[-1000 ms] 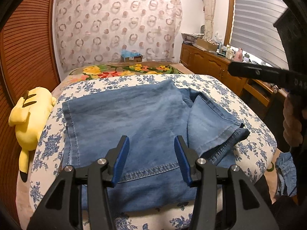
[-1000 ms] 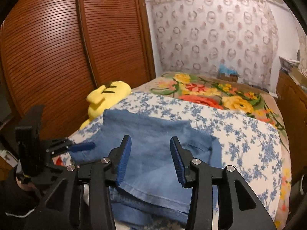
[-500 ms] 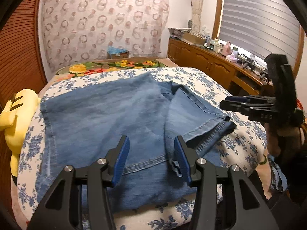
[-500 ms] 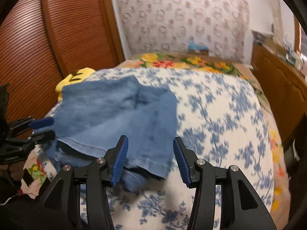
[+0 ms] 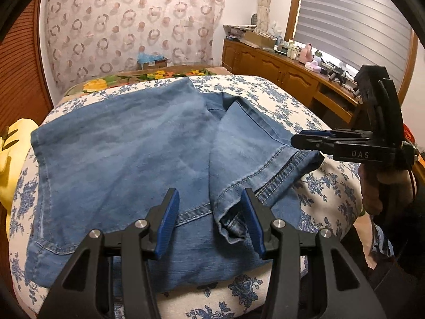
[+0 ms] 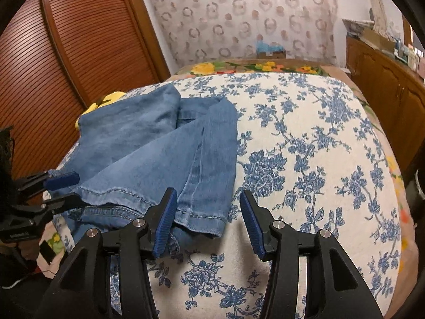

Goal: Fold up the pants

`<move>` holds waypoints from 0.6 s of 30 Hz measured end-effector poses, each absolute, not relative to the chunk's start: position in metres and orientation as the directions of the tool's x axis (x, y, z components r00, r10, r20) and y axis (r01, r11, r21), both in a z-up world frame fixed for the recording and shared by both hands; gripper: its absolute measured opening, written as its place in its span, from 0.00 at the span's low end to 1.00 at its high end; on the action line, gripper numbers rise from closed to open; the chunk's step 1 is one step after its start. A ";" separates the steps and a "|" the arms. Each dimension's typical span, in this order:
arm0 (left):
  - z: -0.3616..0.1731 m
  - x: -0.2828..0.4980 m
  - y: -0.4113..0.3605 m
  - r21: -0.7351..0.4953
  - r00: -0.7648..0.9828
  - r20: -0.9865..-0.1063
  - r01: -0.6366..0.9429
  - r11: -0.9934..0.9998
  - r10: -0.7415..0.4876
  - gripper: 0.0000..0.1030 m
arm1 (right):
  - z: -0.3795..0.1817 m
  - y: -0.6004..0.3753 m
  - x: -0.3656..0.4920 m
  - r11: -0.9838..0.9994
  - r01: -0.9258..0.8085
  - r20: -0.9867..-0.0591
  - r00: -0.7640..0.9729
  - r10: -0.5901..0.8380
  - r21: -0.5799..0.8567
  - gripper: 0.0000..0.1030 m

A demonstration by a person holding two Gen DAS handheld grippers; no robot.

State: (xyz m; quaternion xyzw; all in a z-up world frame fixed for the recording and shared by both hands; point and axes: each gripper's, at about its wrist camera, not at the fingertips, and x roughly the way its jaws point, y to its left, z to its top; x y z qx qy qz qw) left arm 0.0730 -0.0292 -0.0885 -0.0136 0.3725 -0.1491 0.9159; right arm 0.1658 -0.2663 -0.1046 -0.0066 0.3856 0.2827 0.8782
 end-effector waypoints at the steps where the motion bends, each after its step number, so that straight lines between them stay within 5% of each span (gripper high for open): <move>1: -0.090 0.074 -0.029 -0.141 0.674 -0.681 0.261 0.955 -0.285 0.46 | -0.106 -0.267 0.166 0.837 -0.502 -0.680 0.537 0.498 0.217 0.49; 18: -0.096 0.079 -0.029 -0.173 0.661 -0.679 0.280 0.944 -0.320 0.46 | -0.114 -0.267 0.166 0.826 -0.501 -0.676 0.517 0.525 0.259 0.48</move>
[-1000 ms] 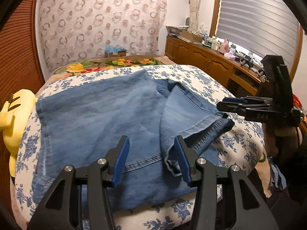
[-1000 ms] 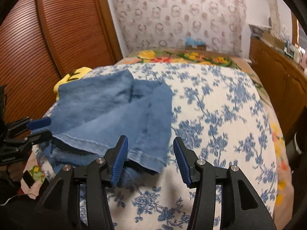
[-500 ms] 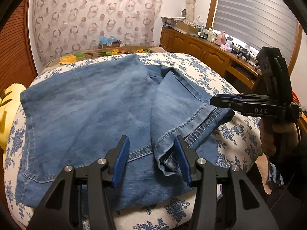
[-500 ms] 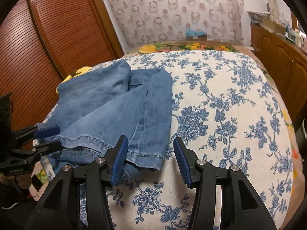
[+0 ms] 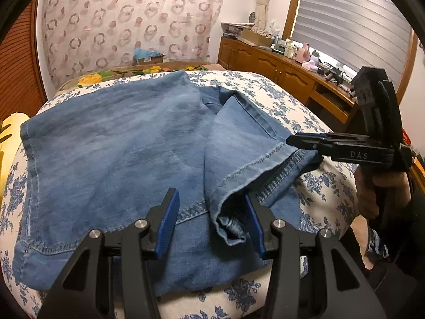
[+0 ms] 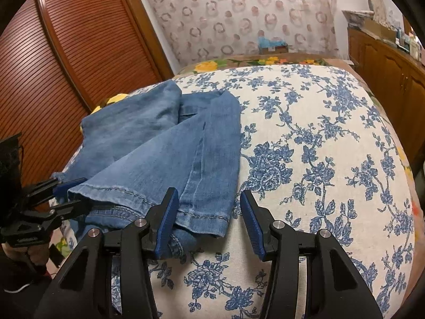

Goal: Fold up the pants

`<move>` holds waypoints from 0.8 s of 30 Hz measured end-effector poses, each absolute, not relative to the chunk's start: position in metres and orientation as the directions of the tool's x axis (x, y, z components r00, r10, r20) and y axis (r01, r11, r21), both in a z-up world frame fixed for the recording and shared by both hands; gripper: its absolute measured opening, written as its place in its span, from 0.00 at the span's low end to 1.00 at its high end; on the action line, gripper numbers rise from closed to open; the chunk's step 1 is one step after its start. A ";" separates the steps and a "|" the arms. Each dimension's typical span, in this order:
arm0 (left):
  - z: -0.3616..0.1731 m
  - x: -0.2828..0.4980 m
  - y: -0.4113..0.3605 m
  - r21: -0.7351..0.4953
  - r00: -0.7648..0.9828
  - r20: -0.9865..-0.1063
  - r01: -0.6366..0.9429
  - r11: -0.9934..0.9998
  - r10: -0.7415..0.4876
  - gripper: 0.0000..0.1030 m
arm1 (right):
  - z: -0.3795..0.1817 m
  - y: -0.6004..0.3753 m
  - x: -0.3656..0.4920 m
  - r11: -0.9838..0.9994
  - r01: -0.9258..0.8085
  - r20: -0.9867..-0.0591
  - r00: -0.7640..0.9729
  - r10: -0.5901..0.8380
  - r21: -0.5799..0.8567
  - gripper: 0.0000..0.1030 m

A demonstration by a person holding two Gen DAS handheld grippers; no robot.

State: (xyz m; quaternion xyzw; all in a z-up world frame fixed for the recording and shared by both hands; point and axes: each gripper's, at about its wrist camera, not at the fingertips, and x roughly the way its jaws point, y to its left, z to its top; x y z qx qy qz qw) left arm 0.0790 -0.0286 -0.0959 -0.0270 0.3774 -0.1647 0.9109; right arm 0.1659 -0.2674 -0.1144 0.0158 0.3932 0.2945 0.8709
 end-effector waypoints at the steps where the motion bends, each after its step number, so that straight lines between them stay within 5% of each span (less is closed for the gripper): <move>1: -0.096 0.080 -0.029 -0.177 0.663 -0.673 0.286 0.942 -0.327 0.46 | -0.114 -0.267 0.166 0.824 -0.504 -0.675 0.515 0.529 0.261 0.45; 6: -0.092 0.080 -0.033 -0.186 0.667 -0.654 0.315 0.930 -0.357 0.19 | -0.111 -0.261 0.166 0.804 -0.534 -0.663 0.505 0.552 0.262 0.09; 8: -0.088 0.078 -0.034 -0.179 0.677 -0.643 0.322 0.929 -0.359 0.06 | -0.106 -0.262 0.167 0.797 -0.543 -0.655 0.507 0.561 0.263 0.04; 24: -0.011 0.039 0.005 -0.153 0.796 -0.497 0.311 0.938 -0.345 0.00 | 0.029 -0.210 0.176 0.715 -0.681 -0.435 0.603 0.669 0.156 0.02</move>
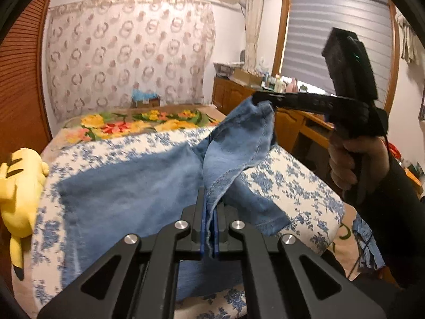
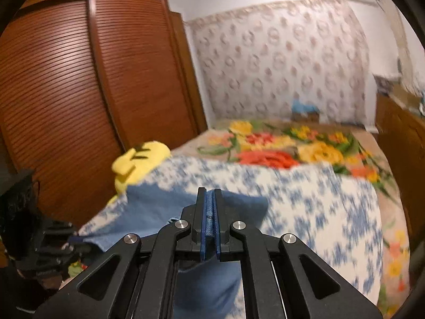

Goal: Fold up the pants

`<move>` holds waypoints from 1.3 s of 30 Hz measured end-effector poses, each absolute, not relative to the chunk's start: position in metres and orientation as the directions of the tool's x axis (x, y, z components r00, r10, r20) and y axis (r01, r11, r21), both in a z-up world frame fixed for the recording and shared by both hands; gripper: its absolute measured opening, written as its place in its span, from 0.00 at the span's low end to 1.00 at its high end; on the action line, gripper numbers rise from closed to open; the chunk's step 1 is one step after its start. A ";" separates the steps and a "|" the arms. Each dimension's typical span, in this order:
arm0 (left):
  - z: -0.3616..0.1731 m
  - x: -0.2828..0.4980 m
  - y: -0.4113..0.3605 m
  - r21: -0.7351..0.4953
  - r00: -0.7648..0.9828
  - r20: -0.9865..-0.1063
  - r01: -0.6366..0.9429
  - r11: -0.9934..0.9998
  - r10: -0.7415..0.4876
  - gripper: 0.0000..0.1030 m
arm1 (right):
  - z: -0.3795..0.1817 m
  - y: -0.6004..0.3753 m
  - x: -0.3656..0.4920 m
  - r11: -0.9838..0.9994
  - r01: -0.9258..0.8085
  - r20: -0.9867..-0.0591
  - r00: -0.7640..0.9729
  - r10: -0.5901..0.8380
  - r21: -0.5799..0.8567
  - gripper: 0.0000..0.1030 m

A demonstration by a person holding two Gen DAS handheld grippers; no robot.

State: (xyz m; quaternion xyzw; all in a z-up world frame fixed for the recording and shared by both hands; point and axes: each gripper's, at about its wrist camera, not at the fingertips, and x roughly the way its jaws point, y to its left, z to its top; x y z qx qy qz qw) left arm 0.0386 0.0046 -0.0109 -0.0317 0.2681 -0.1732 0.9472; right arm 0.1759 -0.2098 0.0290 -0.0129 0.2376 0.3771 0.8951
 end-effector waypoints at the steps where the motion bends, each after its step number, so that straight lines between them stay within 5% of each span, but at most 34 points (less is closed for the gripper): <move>1: -0.009 0.036 0.009 -0.153 0.801 -0.491 0.307 0.939 -0.342 0.00 | 0.037 -0.198 0.176 0.706 -0.694 -0.428 0.600 0.676 0.142 0.02; 13: -0.025 0.029 0.076 -0.234 0.822 -0.491 0.195 0.952 -0.289 0.00 | 0.061 -0.076 0.201 0.627 -0.778 -0.473 0.537 0.698 0.043 0.02; 23: -0.084 0.031 0.108 -0.282 0.772 -0.579 0.114 0.952 -0.264 0.00 | -0.001 0.027 0.215 0.558 -0.830 -0.619 0.446 0.647 -0.015 0.02; 39: -0.099 0.028 0.122 -0.265 0.749 -0.623 0.068 0.962 -0.225 0.02 | -0.056 0.086 0.221 0.537 -0.843 -0.705 0.403 0.584 -0.037 0.02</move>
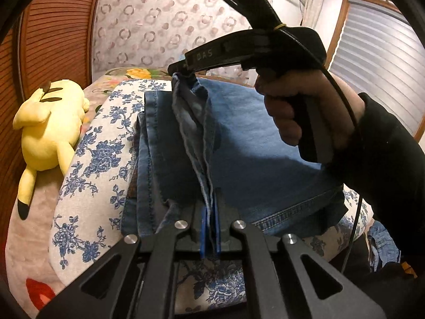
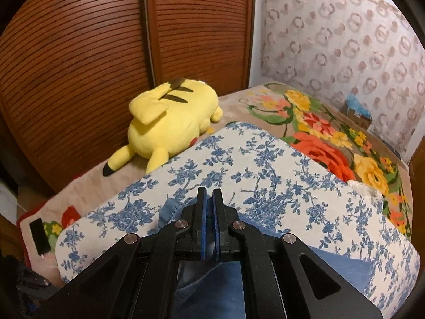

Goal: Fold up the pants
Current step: 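Lower the folded jeans and open the right tool above them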

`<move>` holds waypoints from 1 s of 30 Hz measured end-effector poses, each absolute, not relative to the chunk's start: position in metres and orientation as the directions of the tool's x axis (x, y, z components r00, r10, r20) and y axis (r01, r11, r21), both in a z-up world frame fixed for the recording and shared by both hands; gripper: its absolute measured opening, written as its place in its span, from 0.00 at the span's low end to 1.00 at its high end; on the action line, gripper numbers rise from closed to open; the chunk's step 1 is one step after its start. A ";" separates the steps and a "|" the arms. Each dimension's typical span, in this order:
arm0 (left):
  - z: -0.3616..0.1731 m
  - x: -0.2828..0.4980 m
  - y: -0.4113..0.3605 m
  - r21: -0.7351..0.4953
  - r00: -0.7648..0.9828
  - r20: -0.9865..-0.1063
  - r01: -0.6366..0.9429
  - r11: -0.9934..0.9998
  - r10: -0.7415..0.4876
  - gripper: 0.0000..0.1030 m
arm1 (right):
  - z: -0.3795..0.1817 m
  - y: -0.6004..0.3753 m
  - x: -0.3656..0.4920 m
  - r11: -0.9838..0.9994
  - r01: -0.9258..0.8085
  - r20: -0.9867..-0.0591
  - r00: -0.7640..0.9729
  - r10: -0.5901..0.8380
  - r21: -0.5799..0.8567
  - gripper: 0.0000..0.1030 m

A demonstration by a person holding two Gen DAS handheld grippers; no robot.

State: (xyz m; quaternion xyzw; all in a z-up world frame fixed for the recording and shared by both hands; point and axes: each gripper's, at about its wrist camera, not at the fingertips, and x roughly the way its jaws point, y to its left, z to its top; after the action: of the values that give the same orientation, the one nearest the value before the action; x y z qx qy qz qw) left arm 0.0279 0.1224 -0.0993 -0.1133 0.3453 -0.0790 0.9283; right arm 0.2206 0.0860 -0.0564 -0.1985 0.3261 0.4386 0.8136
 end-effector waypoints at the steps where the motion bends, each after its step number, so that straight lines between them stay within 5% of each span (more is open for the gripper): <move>1: -0.099 0.028 0.122 -0.261 0.748 -0.625 0.067 0.963 -0.221 0.03 | -0.057 0.086 0.221 0.538 -0.842 -0.704 0.402 0.585 -0.035 0.02; 7: -0.096 0.028 0.119 -0.254 0.749 -0.627 0.063 0.965 -0.214 0.05 | -0.054 0.079 0.220 0.539 -0.842 -0.698 0.395 0.597 -0.016 0.04; 11: -0.091 0.027 0.117 -0.230 0.756 -0.627 0.049 0.972 -0.186 0.06 | -0.043 0.066 0.218 0.562 -0.827 -0.680 0.421 0.601 -0.015 0.30; 21: -0.078 0.025 0.109 -0.183 0.773 -0.620 0.030 0.983 -0.139 0.11 | -0.027 -0.002 0.200 0.604 -0.797 -0.637 0.477 0.605 -0.024 0.49; 24: -0.072 0.023 0.108 -0.164 0.786 -0.607 0.018 0.986 -0.116 0.21 | -0.025 -0.037 0.187 0.626 -0.780 -0.625 0.499 0.601 -0.021 0.51; 26: -0.069 0.024 0.109 -0.160 0.793 -0.598 0.019 0.987 -0.112 0.37 | -0.026 -0.059 0.178 0.646 -0.763 -0.619 0.519 0.590 -0.025 0.52; 30: -0.064 0.028 0.106 -0.168 0.798 -0.589 0.028 0.985 -0.123 0.43 | -0.033 -0.105 0.160 0.697 -0.716 -0.610 0.568 0.553 -0.035 0.52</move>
State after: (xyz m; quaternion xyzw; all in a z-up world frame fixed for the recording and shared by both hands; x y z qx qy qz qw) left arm 0.0278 0.1062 -0.0642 -0.0755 0.3150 -0.0400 0.9452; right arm 0.1597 -0.1050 -0.0329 -0.1409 0.2906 0.3629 0.8741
